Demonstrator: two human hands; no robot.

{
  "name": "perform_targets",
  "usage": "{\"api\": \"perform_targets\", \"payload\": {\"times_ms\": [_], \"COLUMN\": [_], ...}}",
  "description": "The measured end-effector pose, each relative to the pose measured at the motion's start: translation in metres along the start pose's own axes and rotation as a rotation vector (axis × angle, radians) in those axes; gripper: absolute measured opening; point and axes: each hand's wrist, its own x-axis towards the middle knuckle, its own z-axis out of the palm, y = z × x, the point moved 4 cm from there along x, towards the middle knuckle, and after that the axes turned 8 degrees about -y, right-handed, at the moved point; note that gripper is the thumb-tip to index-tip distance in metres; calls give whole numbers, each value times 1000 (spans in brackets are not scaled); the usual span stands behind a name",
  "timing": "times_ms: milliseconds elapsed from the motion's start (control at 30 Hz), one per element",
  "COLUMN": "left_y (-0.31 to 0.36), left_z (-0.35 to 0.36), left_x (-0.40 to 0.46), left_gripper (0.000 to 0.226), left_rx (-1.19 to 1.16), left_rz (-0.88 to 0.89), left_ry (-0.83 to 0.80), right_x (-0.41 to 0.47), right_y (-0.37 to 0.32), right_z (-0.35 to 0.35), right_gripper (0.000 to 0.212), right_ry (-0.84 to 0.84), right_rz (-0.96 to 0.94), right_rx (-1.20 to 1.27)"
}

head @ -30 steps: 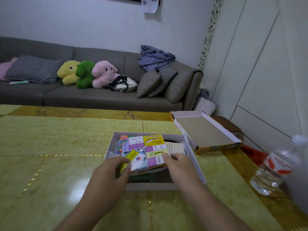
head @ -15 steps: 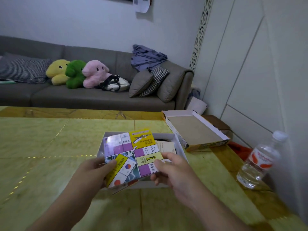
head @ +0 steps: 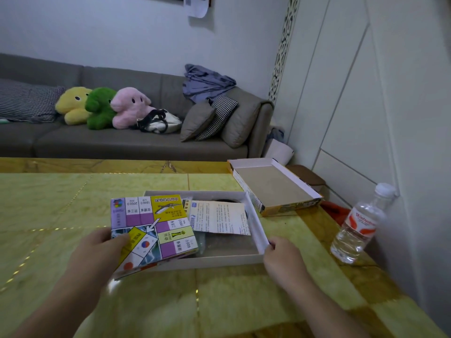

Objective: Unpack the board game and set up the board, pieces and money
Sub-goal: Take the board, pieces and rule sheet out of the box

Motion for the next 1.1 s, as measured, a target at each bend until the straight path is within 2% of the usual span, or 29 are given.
{"api": "perform_targets", "payload": {"times_ms": [100, 200, 367, 433, 500, 600, 633, 700, 767, 800, 867, 967, 1033, 1100], "left_y": [-2, 2, 8, 8, 6, 0, -2, -1, 3, 5, 9, 14, 17, 19], "left_z": [3, 7, 9, 13, 20, 33, 35, 34, 26, 22, 14, 4, 1, -1], "left_x": [-3, -10, -18, -20, -23, -29, -32, -33, -35, -35, -36, -39, -41, -43], "left_gripper": [14, 13, 14, 13, 13, 15, 16, 20, 22, 20, 17, 15, 13, 18], "left_rx": [42, 102, 177, 187, 209, 231, 224, 196, 125, 69, -41, -155, -236, -354], "left_rz": [-48, -45, -59, -76, -82, -97, -89, -35, 12, 24, 49, 108, 133, 141], "left_ry": [6, 6, -34, -76, -150, -279, -297, -290, -248, -232, -212, -189, -221, -279], "right_x": [-6, -10, -20, -27, -32, -39, -40, -44, -41, -41, -49, -80, -101, -106], "right_y": [-2, -1, 16, 23, 31, 42, 43, 38, 25, 16, -13, -66, -95, -108], "right_z": [-9, -15, -36, -47, -58, -74, -77, -81, -74, -65, -41, 0, 24, 38], "right_gripper": [34, 33, 14, 16, 7, 13, 6, 10, 16, 25, 33, 41, 67, 94], "right_ry": [-17, -69, -136, -147, -152, -102, -72, 9, 122, 169, 158, -27, -183, -207], "right_rz": [17, 15, 63, 91, 120, 200, 208, 222, 114, 16, -200, -507, -616, -622], "right_rx": [12, -98, -308, -374, -450, -546, -563, -612, -616, -531, -257, -1, 48, 57]}}
